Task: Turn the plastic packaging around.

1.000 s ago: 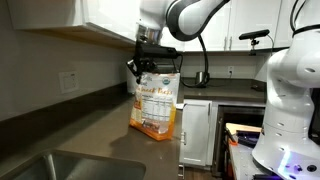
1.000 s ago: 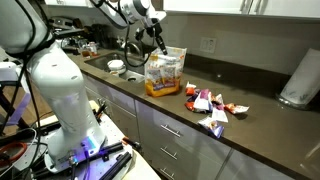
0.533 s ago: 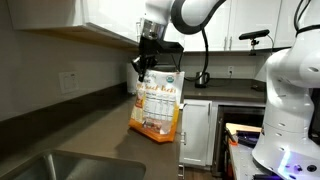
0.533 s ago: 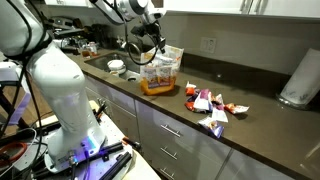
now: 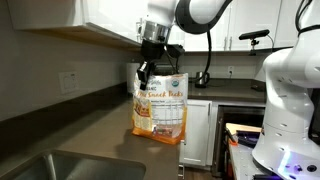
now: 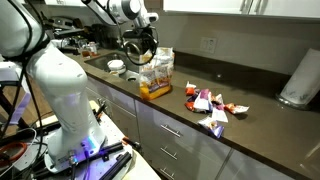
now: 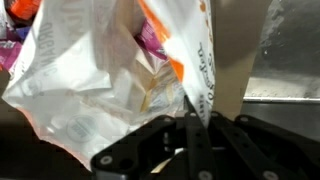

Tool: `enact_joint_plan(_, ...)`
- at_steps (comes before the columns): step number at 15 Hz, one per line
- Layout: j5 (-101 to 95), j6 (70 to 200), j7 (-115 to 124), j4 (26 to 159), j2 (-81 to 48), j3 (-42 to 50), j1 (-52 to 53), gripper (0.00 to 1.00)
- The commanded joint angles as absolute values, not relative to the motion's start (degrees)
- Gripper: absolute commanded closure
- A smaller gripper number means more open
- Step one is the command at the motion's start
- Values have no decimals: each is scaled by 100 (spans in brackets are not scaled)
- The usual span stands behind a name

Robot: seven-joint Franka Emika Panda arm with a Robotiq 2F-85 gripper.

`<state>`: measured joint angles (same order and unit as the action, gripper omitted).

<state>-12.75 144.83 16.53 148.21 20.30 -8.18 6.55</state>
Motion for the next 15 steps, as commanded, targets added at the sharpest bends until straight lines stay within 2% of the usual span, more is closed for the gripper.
enact_joint_plan(1,-812,14445,405,14999,2180,-703,968,100)
enact_joint_plan(8,-552,14269,-1296,15041,2268,-416,1244,100)
enact_joint_plan(9,-626,14221,-1325,15022,2279,-419,1188,78)
enact_joint_plan(12,-769,14095,-1314,14998,2336,-411,1058,62)
enact_joint_plan(15,-1069,13821,-1335,14931,2460,-454,923,42)
